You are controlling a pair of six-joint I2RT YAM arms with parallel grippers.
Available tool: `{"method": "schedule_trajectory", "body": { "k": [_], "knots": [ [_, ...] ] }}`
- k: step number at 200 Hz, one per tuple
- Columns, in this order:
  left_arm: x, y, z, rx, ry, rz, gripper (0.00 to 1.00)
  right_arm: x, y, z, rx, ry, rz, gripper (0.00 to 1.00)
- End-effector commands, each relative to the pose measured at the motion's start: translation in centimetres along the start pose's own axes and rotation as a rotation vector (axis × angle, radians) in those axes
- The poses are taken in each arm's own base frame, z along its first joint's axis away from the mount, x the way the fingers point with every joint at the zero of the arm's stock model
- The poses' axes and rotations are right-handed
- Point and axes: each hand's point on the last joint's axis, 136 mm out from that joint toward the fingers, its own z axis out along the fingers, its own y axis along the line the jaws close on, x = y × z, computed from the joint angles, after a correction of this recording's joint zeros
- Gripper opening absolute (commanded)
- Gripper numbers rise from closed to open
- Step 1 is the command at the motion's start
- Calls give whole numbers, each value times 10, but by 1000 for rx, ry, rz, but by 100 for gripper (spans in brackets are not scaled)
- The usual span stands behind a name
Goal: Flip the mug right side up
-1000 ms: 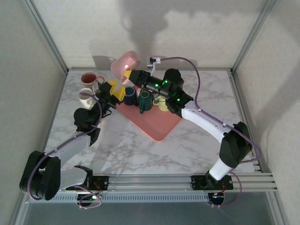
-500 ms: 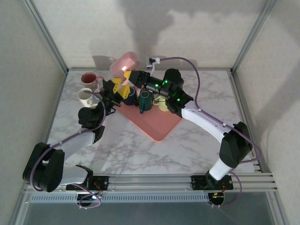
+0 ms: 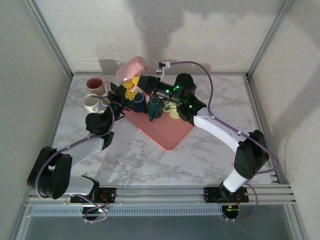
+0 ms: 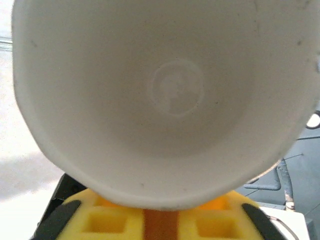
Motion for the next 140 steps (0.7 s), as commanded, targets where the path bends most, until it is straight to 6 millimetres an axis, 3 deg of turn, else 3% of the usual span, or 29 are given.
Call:
{"method": "schedule_trajectory", "body": {
  "k": [1, 42, 86, 137, 140],
  "knots": [
    [14, -26, 3, 86, 41, 29, 1, -8, 37, -6, -106, -28, -81, 0],
    [15, -32, 3, 94, 33, 71, 0, -7, 30, -4, -79, -17, -75, 0],
    [16, -50, 1, 135, 0, 206, 0, 0, 18, -10, -7, 2, -110, 31],
    [17, -60, 2, 85, -25, 371, 0, 9, 10, -19, 44, 22, -130, 47],
    [17, -60, 2, 79, -27, 380, 0, 0, 5, -24, 59, 5, -137, 48]
  ]
}}
